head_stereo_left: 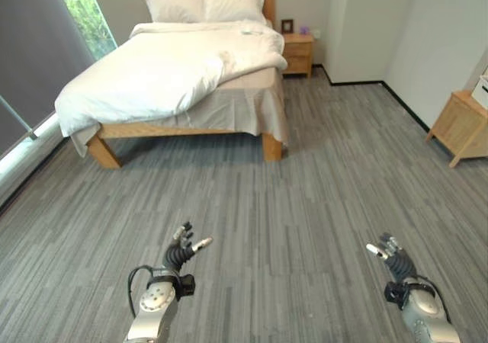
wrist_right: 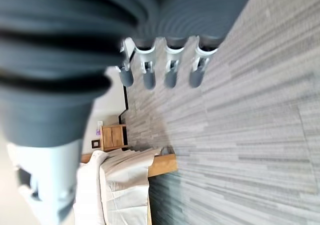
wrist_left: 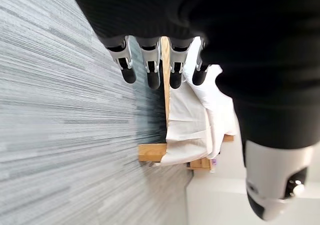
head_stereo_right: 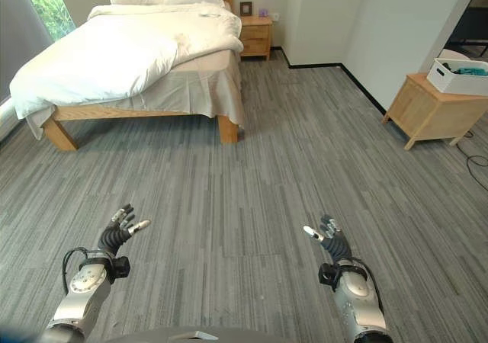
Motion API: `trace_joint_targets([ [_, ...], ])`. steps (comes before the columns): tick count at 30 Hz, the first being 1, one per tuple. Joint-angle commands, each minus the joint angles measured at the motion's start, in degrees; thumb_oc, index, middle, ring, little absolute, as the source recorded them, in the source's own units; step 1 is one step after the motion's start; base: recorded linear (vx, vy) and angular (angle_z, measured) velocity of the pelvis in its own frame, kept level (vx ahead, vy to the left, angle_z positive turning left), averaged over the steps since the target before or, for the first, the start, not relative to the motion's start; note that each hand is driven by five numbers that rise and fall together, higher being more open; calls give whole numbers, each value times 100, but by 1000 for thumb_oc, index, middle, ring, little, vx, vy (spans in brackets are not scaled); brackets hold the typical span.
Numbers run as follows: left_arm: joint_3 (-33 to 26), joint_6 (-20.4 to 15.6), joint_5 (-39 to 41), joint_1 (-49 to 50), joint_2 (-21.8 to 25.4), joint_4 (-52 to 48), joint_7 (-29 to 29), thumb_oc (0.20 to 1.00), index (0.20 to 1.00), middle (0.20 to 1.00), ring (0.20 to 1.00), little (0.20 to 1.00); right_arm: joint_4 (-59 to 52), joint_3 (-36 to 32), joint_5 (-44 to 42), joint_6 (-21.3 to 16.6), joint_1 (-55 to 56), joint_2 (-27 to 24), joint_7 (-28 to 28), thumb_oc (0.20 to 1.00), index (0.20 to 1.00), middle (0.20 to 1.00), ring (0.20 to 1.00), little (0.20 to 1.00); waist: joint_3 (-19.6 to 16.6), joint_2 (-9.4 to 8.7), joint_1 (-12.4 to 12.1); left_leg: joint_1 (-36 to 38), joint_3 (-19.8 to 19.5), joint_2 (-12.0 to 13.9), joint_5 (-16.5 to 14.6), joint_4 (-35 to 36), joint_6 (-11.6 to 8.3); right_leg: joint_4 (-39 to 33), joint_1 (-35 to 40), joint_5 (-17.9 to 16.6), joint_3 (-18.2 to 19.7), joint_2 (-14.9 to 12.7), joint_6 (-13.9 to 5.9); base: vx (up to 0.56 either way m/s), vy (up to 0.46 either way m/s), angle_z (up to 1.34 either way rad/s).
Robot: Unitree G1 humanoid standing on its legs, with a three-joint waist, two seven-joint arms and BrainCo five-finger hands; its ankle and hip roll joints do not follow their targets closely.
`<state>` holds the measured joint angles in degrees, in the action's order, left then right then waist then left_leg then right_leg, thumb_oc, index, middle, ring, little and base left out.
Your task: Making the bed.
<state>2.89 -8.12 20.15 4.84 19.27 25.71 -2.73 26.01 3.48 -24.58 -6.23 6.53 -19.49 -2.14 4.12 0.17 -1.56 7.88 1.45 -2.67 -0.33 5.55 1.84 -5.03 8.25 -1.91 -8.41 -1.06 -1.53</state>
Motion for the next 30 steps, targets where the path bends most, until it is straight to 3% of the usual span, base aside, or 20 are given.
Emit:
trace_joint_targets([
  [1, 131, -127, 171, -346, -31, 439, -28, 1000, 1000, 1000, 1000, 1000, 151, 249, 190, -165, -227, 230, 34, 1000, 1000, 1000, 1000, 1000, -54, -268, -16, -95, -74, 203, -16, -55, -294, 5, -222, -302, 104, -741, -703, 12, 14, -8],
  [9, 217, -69, 98, -362, -105, 355, -149, 1000, 1000, 1000, 1000, 1000, -157, 660, 284, -81, -431, 270, 87, 1000, 1000, 1000, 1000, 1000, 147, -232, -76, -223, -45, 49, -58, -55, -144, 224, -482, -308, 230, -897, -789, 37, 86, -6],
  [13, 248, -81, 33, -405, -27, 160, -142, 1000, 1000, 1000, 1000, 1000, -401, 731, 604, -136, -611, 113, 40, 1000, 1000, 1000, 1000, 1000, 331, -148, -94, -284, -103, -55, -102, -55, 17, 1380, -1103, -293, 409, -1050, -854, 8, 153, -5],
  [16, 219, -50, -13, -379, 30, -79, -161, 1000, 1000, 1000, 1000, 1000, -740, 737, 746, -124, -590, 51, 59, 1000, 1000, 1000, 1000, 1000, 556, -52, -58, -123, -151, -171, -211, -55, 243, 3296, -2037, -1103, 616, -1263, -840, 91, 249, -3],
  [17, 207, -44, 26, -370, 21, -175, -178, 1000, 1000, 1000, 1000, 1000, -805, 715, 697, -150, -562, 65, 51, 1000, 1000, 1000, 1000, 1000, 638, 0, 0, -26, -141, -156, -274, -55, 265, 3657, -2264, -1153, 601, -1275, -825, 280, 169, 11],
  [18, 219, -29, 2, -422, 34, -320, -206, 1000, 1000, 1000, 1000, 1000, -914, 621, 661, -153, -519, 75, 34, 1000, 1000, 1000, 1000, 1000, 721, 45, 151, 96, -237, -80, -366, -55, 265, 3747, -2744, -900, 648, -991, -810, 273, 80, 13],
  [19, 220, -26, 1, -418, 32, -325, -207, 1000, 1000, 1000, 1000, 1000, -921, 620, 662, -148, -513, 73, 34, 1000, 1000, 1000, 1000, 1000, 725, 43, 153, 110, -240, -80, -382, -55, 261, 3782, -2746, -866, 648, -994, -807, 354, -3, 0],
  [20, 237, -24, -36, -459, 36, -356, -204, 1000, 1000, 1000, 1000, 1000, -967, 563, 617, -141, -444, 71, 54, 1000, 1000, 1000, 1000, 1000, 741, 33, 276, 261, -303, -69, -447, -55, 212, 3354, -2846, -732, 668, -779, -789, 516, -105, 37],
  [21, 307, -58, -12, -591, 23, -426, -178, 1000, 1000, 1000, 1000, 1000, -987, 423, 477, -162, -233, 65, 107, 1000, 1000, 1000, 1000, 1000, 757, 10, 558, 648, -548, -74, -694, -55, 77, 2095, -2992, -683, 656, -463, -812, 669, -157, 52],
  [22, 357, -60, 17, -665, 20, -366, -150, 1000, 1000, 1000, 1000, 1000, -988, 412, 456, -143, -148, 53, 123, 1000, 1000, 1000, 1000, 1000, 735, -50, 661, 764, -643, -91, -772, -55, -2, 1516, -2980, -785, 686, -430, -870, 535, -136, 90],
  [23, 361, -63, 19, -666, 17, -361, -149, 1000, 1000, 1000, 1000, 1000, -990, 410, 456, -142, -143, 50, 124, 1000, 1000, 1000, 1000, 1000, 757, -14, 678, 795, -659, -48, -789, -55, -7, 1462, -2912, -798, 643, -405, -866, 398, -118, 85],
  [24, 390, -51, 5, -771, 17, -302, -129, 1000, 1000, 1000, 1000, 1000, -1014, 398, 489, -135, -71, 33, 134, 1000, 1000, 1000, 1000, 1000, 743, -41, 814, 972, -801, -3, -894, -55, -74, 763, -2959, -999, 698, -291, -926, 881, -336, 46],
  [25, 531, -45, -205, -787, 34, -444, 2, 1000, 1000, 1000, 1000, 1000, -1230, 295, 553, -38, 367, -3, 357, 1000, 1000, 1000, 1000, 1000, 613, -58, 1053, 1364, -1064, 203, -925, -55, -270, 143, -3040, -1307, 662, -209, -1106, 875, -337, 65],
  [26, 534, -41, -206, -779, 31, -450, 1, 1000, 1000, 1000, 1000, 1000, -1235, 293, 554, -36, 376, -6, 359, 1000, 1000, 1000, 1000, 1000, 614, -42, 1064, 1372, -1074, 221, -930, -55, -272, 139, -3026, -1302, 643, -203, -1104, 881, -350, 101],
  [28, 629, -23, -257, -638, 26, -589, 130, 1000, 1000, 1000, 1000, 1000, -1209, 267, 527, -10, 483, -38, 472, 1000, 1000, 1000, 1000, 1000, 469, 65, 1062, 1420, -1095, 422, -348, -361, -498, 443, -2818, -1323, 537, -175, -900, 522, -156, 152],
  [29, 656, -16, -246, -567, -46, -619, 130, 1000, 1000, 1000, 1000, 1000, -1147, 302, 468, -9, 488, -75, 494, 1000, 1000, 1000, 1000, 1000, 436, 147, 1113, 1281, -1082, 508, 161, -961, -669, 672, -2813, -1259, 640, -93, -798, 646, -187, 78],
  [30, 688, 21, -126, -516, -116, -587, 160, 1000, 1000, 1000, 1000, 1000, -1211, 294, 424, 21, 500, -102, 518, 1000, 1000, 1000, 1000, 1000, 386, 235, 1126, 1063, -1013, 626, 897, -1702, -880, 840, -2659, -1050, 610, -6, -639, 689, -201, 55],
])
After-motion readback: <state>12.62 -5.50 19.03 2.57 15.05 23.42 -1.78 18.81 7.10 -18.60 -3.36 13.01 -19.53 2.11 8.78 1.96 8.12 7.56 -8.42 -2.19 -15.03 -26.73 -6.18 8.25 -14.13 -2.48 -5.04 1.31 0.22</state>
